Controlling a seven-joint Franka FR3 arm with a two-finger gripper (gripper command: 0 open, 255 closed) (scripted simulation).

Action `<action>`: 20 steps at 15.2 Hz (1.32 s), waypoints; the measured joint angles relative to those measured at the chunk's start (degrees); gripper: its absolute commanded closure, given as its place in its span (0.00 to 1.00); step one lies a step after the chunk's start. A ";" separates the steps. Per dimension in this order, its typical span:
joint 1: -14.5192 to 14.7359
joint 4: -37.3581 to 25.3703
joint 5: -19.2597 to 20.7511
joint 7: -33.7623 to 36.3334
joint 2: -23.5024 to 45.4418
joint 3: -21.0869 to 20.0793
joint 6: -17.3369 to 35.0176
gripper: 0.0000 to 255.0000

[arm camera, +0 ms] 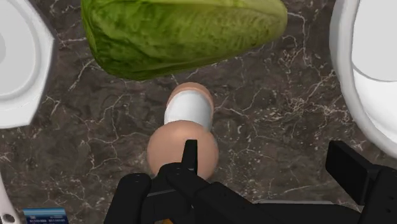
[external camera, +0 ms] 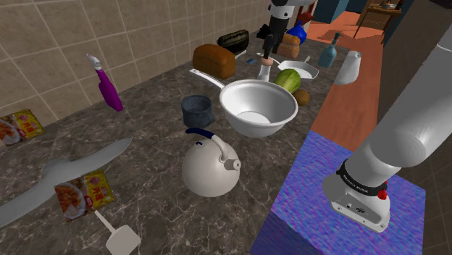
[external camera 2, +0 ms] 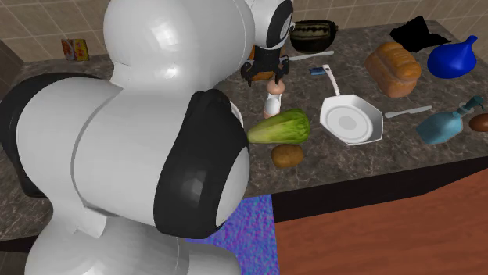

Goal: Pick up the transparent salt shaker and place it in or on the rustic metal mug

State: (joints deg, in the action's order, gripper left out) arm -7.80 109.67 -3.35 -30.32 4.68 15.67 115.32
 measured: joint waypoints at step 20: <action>-3.40 -10.67 -5.61 -4.66 14.87 0.52 5.12 0.00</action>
State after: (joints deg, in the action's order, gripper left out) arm -11.19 99.00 -8.96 -34.98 19.55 16.19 120.45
